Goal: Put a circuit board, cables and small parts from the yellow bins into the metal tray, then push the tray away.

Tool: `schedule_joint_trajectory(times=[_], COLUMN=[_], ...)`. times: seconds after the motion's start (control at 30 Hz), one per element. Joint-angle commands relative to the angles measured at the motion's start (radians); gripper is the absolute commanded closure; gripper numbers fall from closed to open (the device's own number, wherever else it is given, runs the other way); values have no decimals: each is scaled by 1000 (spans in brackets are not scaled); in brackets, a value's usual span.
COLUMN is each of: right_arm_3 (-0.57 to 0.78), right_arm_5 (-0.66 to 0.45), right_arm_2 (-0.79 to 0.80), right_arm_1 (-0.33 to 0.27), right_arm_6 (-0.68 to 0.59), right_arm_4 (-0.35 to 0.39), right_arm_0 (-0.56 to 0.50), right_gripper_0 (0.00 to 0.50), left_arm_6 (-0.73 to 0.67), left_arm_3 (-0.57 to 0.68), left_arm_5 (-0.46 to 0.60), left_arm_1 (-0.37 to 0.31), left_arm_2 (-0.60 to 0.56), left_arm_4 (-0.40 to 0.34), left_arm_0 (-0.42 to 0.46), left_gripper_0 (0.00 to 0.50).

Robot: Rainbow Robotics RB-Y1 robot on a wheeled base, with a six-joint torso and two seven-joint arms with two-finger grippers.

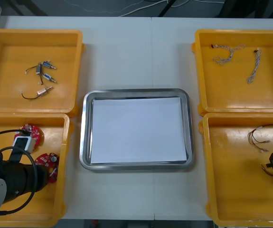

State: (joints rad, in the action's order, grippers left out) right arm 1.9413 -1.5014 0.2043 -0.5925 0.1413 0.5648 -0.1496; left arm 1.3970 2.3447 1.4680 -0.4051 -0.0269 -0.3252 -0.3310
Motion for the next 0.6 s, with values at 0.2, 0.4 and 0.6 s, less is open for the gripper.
schedule_joint_trajectory(times=[0.2,0.4,0.6], right_arm_3=[4,4,28], right_arm_5=[7,-2,-86], right_arm_2=[-16,-16,-3], right_arm_1=[10,-1,-27], right_arm_6=[-35,-28,-28], right_arm_4=[-6,-9,1], right_arm_0=[-22,-7,31], right_gripper_0=[500,500,500], left_arm_6=[-56,-53,-52], left_arm_3=[-22,-30,-31], left_arm_5=[-28,-28,-26], left_arm_1=[22,22,22], left_arm_2=[53,62,62], left_arm_4=[18,20,22], left_arm_0=[-23,-26,-30], left_gripper_0=[0,0,0])
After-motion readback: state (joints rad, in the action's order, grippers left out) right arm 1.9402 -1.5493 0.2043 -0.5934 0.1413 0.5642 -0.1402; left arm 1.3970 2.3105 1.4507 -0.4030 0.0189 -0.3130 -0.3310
